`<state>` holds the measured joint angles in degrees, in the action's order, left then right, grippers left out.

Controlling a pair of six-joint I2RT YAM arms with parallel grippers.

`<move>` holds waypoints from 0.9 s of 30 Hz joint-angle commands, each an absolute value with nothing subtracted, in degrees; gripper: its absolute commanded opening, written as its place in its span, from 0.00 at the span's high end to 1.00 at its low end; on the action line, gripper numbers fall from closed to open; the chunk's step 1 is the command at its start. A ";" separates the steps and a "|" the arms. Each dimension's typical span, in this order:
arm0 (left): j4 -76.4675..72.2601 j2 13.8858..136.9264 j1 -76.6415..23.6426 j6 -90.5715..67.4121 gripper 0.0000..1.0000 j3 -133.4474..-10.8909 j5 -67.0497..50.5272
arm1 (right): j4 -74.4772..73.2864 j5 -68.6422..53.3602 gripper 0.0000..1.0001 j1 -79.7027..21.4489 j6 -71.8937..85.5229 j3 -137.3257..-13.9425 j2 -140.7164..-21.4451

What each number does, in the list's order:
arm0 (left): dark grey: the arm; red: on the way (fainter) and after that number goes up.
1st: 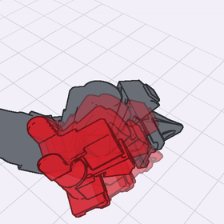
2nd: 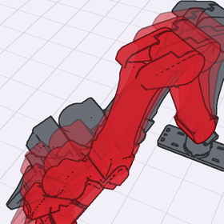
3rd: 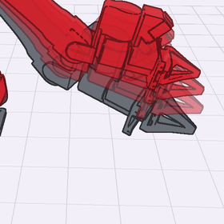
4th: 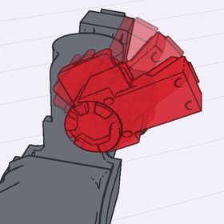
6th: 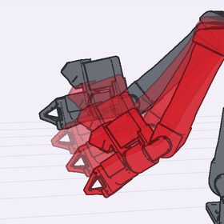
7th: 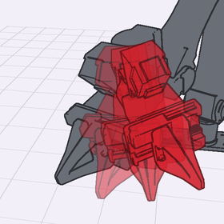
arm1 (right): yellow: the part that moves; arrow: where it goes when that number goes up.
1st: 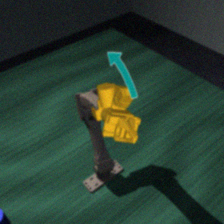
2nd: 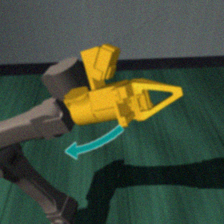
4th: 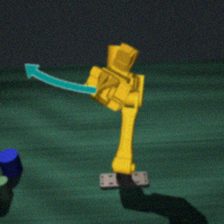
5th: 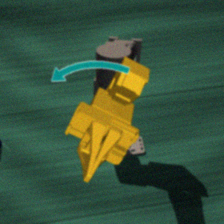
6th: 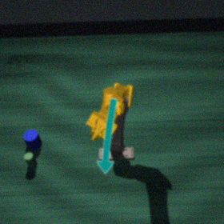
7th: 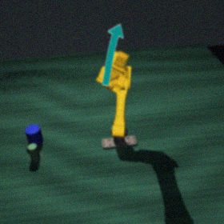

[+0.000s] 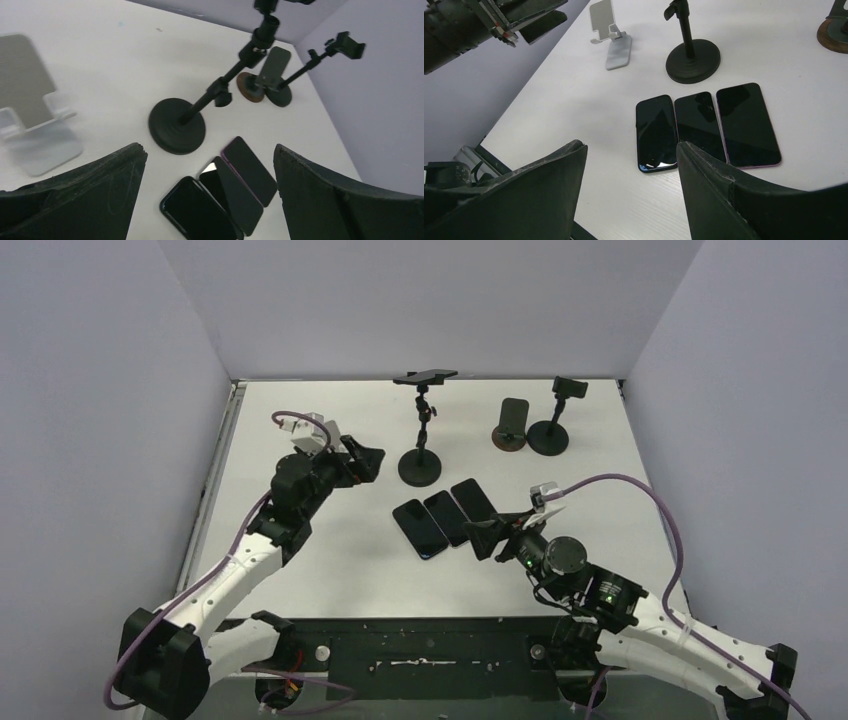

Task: Remove the phone from the phone stand
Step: Pick up the phone stand with the phone at the center of the board.

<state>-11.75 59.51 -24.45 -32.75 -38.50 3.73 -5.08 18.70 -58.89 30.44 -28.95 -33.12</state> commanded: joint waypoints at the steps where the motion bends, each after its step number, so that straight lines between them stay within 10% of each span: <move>1: -31.03 65.61 -25.37 -33.72 0.03 -41.26 -10.27 | -6.69 20.64 0.33 -58.71 31.11 -30.00 -31.70; 27: -55.74 101.67 -28.65 -16.00 0.26 -55.43 -11.44 | -15.02 25.61 0.33 -58.79 30.32 -37.06 -28.07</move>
